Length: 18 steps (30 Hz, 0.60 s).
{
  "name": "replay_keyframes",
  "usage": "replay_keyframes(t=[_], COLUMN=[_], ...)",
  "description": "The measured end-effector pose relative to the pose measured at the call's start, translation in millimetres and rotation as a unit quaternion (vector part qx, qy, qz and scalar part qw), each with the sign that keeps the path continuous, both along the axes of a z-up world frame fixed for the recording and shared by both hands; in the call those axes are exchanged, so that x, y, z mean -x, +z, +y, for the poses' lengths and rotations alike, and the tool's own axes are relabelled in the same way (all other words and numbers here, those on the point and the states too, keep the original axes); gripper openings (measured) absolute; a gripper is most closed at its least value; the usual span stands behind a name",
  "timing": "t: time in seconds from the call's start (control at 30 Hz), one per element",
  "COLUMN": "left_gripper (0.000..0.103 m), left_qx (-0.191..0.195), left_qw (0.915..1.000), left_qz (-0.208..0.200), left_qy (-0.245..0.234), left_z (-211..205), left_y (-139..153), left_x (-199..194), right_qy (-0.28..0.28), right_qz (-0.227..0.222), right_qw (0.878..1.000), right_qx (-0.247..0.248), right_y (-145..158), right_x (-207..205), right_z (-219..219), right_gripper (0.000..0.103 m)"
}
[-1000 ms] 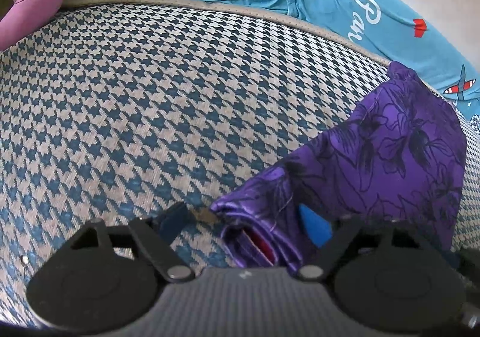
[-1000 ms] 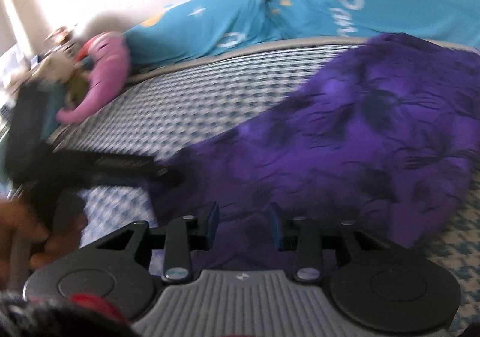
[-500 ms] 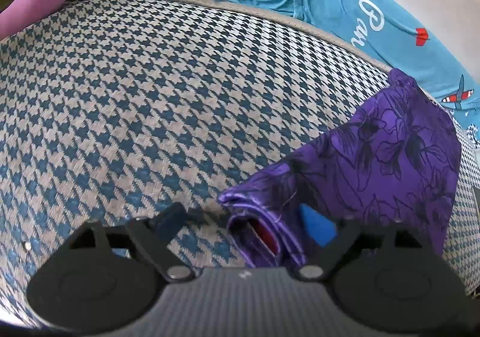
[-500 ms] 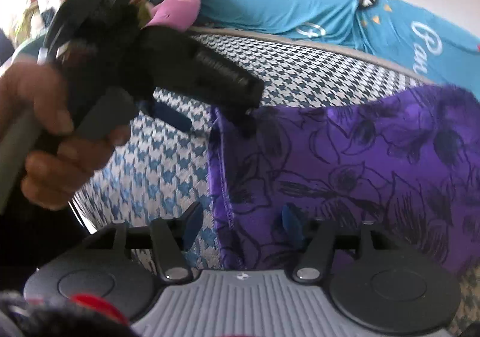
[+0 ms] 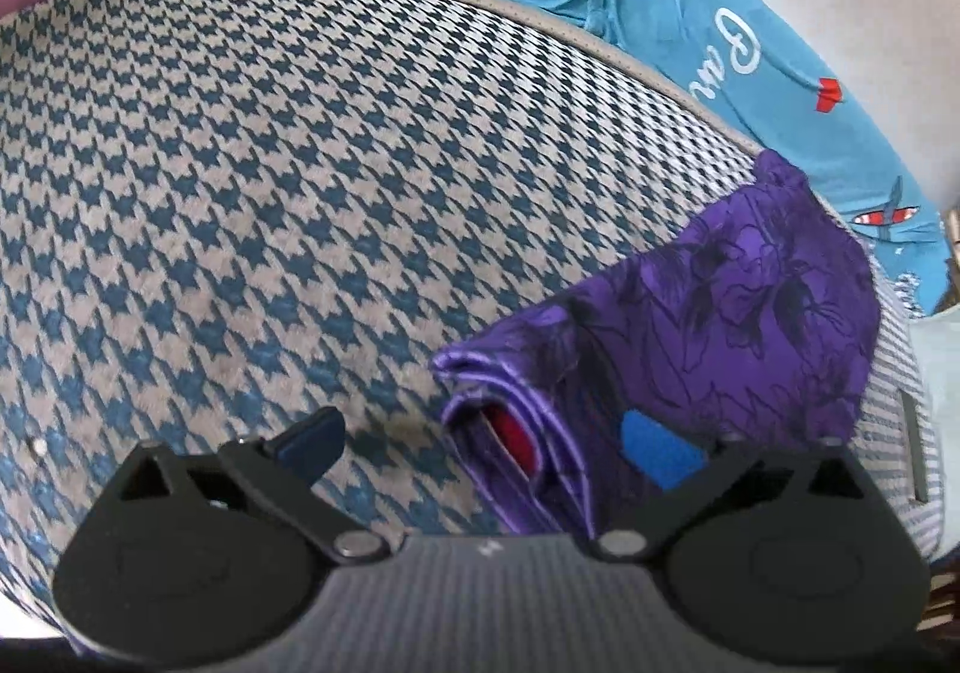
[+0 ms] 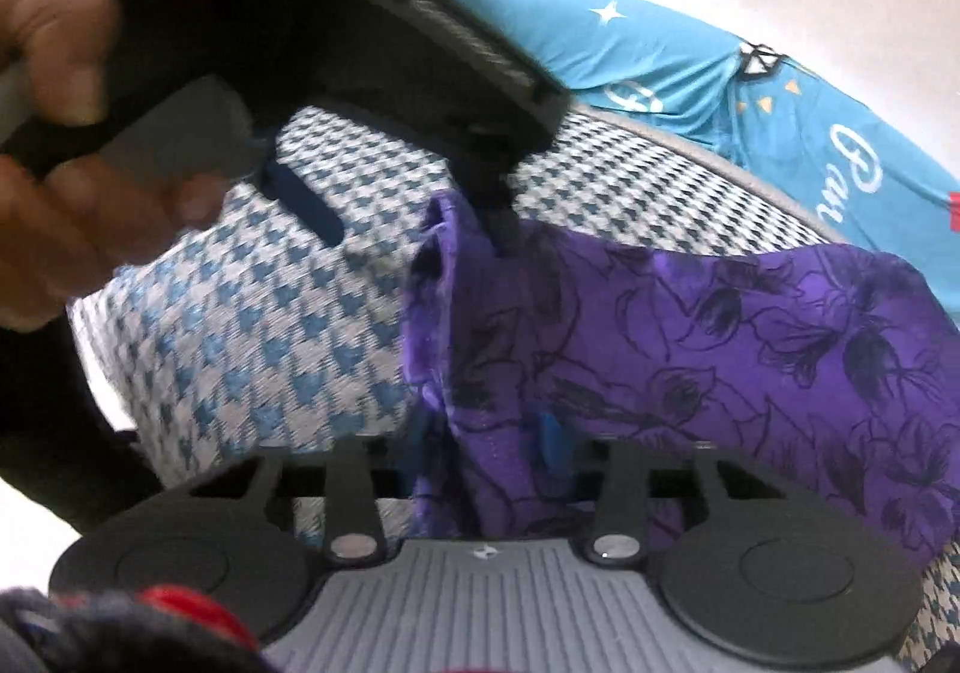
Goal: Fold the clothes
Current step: 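Grasp the blouse edge with the left gripper and lift it toward the right gripper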
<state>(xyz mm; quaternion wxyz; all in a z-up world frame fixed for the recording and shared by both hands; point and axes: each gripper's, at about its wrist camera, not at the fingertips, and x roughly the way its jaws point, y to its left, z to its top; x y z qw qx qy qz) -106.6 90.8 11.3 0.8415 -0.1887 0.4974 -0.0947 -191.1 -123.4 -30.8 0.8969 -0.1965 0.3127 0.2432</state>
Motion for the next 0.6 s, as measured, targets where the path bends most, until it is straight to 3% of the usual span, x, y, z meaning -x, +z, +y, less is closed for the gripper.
replay_keyframes(t=[0.03,0.13,0.33,0.47,0.6], left_gripper=[0.103,0.103,0.103,0.103,0.103], left_qx=[0.009,0.035,0.088,0.138,0.143], left_qw=[1.0,0.9993,0.995,0.9872,0.9857], left_qz=[0.002,0.007,0.01,0.01,0.013], left_qy=[-0.003,-0.011,-0.045,-0.08,-0.087], left_z=[0,0,-8,-20,-33], left_y=[0,-1,-1,-3,-8], left_x=[1,3,8,7,4], right_qy=[-0.006,-0.029,-0.078,-0.083,-0.079], right_qz=[0.002,0.03,0.108,0.119,0.116], right_qw=[1.0,0.997,0.972,0.965,0.967], right_qx=[-0.006,-0.058,-0.192,-0.216,-0.213], right_y=[1,8,17,19,19], right_x=[-2,-13,-31,-30,-26], right_z=[-2,-14,-48,-53,-51], right_gripper=[0.02,0.017,0.016,0.016,0.016])
